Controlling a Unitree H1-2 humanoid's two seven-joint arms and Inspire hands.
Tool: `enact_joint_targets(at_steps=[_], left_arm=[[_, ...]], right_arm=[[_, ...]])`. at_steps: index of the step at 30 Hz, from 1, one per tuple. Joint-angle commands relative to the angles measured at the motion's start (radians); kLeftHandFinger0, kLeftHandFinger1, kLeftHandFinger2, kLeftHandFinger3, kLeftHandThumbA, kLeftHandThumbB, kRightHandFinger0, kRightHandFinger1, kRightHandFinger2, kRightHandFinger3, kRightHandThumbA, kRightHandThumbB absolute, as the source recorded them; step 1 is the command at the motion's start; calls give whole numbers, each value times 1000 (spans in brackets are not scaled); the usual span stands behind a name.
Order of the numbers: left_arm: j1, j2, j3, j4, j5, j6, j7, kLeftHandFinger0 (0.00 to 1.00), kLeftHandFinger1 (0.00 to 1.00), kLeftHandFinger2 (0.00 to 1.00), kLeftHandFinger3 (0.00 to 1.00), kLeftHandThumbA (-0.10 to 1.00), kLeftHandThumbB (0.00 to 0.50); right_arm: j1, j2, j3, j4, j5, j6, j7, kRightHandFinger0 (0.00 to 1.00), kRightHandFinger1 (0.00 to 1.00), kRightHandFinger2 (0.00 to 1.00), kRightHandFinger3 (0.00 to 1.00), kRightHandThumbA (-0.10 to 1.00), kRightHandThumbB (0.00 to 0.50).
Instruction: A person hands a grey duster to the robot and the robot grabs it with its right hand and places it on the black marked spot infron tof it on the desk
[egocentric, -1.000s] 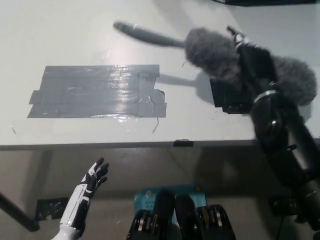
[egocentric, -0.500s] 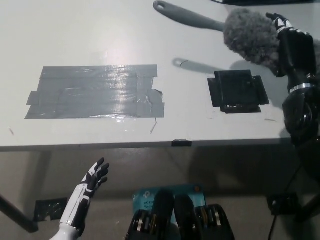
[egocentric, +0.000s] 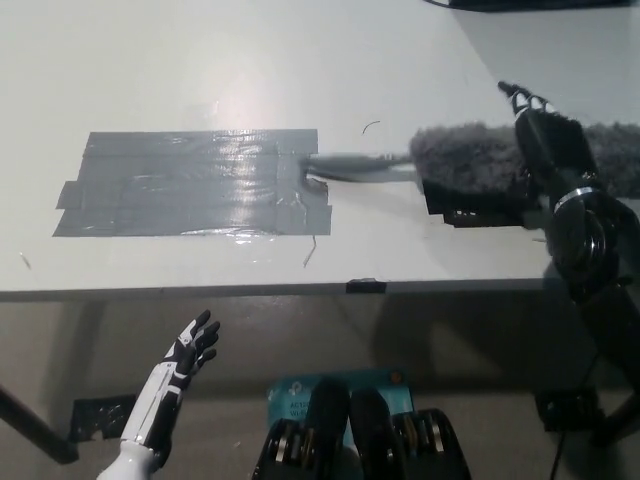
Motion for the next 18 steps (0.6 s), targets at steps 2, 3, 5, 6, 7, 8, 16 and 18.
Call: enact_joint_targets(at_steps=[2, 3, 5, 6, 7, 8, 16, 18], left_arm=[[-20, 12, 1, -45, -7, -1, -11, 1000, 1000, 1000, 1000, 973, 193], [-19, 11, 1, -50, -5, 6, -9, 1000, 1000, 1000, 1000, 973, 194], [-17, 10, -1, -53, 0, 7, -8, 1000, 1000, 1000, 1000, 973, 183], [-19, 12, -1, -55, 5, 9, -7, 1000, 1000, 1000, 1000, 975, 183], [-21, 12, -1, -54, 6, 9, -7, 1000, 1000, 1000, 1000, 977, 183], [-23, 13, -1, -53, 7, 7, -7, 1000, 1000, 1000, 1000, 978, 182], [-38, 15, 5, -44, 5, -3, -5, 1000, 1000, 1000, 1000, 969, 180], [-38, 16, 6, -45, 3, -2, -5, 1000, 1000, 1000, 1000, 971, 179]], right_arm=[[-96, -40, 19, -113, 64, 93, 244, 1000, 1000, 1000, 1000, 779, 500], [-93, -43, 20, -129, 63, 102, 256, 1000, 1000, 1000, 1000, 778, 500], [-87, -52, 16, -162, 65, 120, 279, 1000, 1000, 1000, 1000, 776, 500], [-88, -62, 8, -197, 71, 139, 300, 1000, 1000, 1000, 1000, 774, 500], [-90, -69, 3, -218, 73, 151, 311, 1000, 1000, 1000, 1000, 775, 500], [-89, -77, -7, -251, 80, 161, 319, 1000, 1000, 1000, 1000, 766, 500], [-104, -182, -253, -824, 355, 275, 430, 1000, 1000, 1000, 1000, 653, 485], [-110, -187, -322, -908, 420, 278, 417, 1000, 1000, 1000, 1000, 723, 486]])
